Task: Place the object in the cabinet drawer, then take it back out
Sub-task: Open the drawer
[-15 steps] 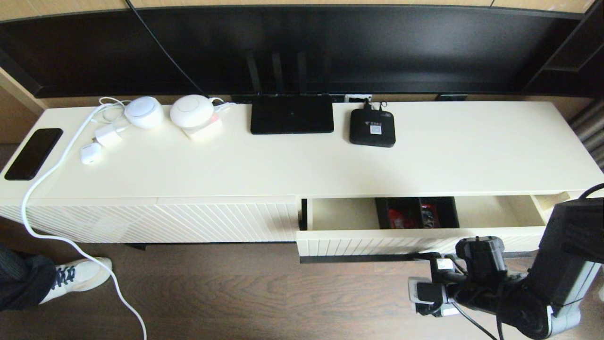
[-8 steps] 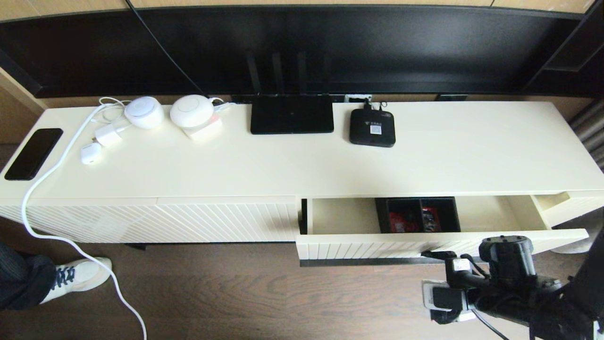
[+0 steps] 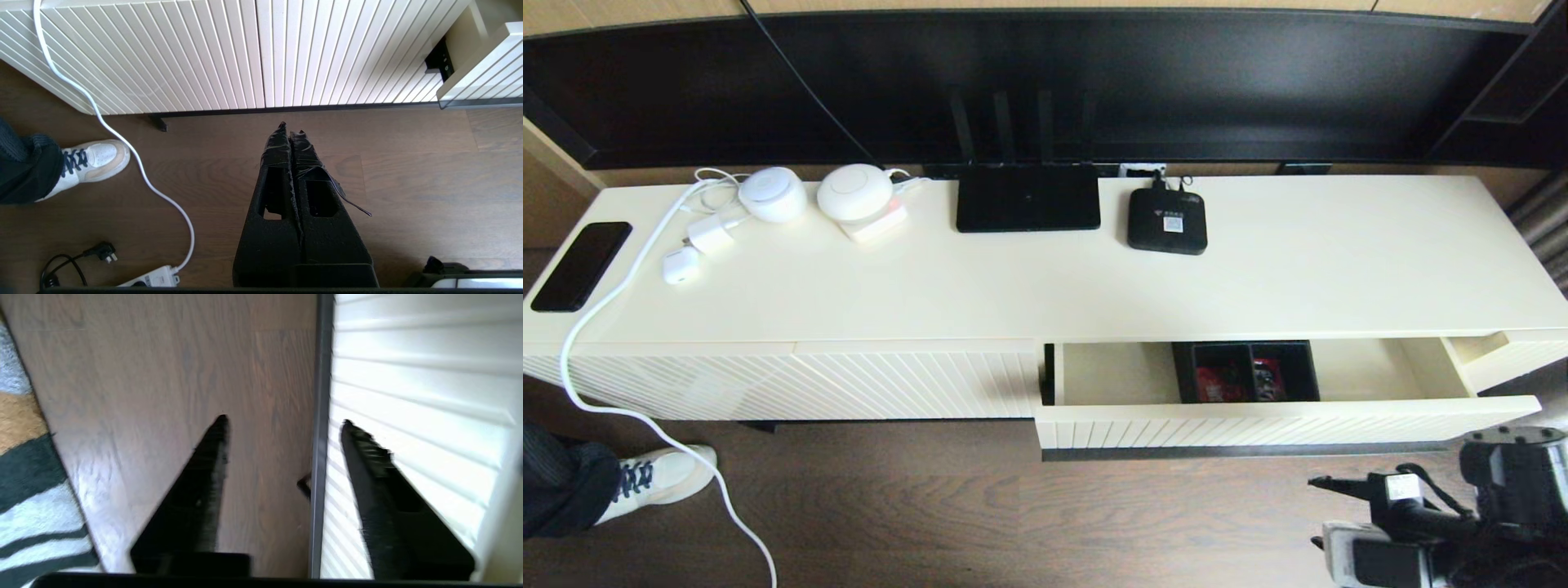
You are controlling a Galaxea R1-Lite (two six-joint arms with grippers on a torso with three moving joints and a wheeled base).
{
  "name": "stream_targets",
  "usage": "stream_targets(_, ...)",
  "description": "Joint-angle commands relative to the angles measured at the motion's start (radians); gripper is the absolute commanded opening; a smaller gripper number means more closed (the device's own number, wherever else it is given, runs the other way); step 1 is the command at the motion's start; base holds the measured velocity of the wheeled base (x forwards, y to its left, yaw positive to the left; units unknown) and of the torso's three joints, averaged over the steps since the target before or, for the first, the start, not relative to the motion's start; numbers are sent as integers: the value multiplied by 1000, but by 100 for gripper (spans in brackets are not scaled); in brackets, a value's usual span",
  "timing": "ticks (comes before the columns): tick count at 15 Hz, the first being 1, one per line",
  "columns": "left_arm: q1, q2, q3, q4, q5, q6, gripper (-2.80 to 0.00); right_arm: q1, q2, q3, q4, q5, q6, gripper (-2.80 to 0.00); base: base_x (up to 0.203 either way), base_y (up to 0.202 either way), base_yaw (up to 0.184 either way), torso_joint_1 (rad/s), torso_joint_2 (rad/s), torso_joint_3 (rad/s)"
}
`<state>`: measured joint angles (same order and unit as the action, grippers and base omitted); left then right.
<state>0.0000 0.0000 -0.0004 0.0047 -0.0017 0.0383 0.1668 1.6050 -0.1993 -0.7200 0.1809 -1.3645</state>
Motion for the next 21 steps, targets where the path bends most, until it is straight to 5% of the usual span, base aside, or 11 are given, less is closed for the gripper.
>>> stream_targets(1, 0, 2, -1, 0, 0, 0, -280, -56, -179, -25, 113, 2, 15, -280, 0, 0, 0, 0, 0, 0)
stream_targets(8, 0, 2, 0, 0, 0, 0, -280, -88, -388, -271, 495, -42, 552, -280, 0, 0, 0, 0, 0, 0)
stream_targets(14, 0, 2, 0, 0, 0, 0, -280, 3, -244, -648, 1001, -106, 1074, -280, 0, 0, 0, 0, 0, 0)
stream_targets(19, 0, 2, 0, 0, 0, 0, -280, 98, -18, -848, 1043, -252, 1489, -280, 0, 0, 0, 0, 0, 0)
stream_targets(21, 0, 2, -1, -2, 0, 0, -280, 108, 41, -902, 1036, -289, 1533, -280, 0, 0, 0, 0, 0, 0)
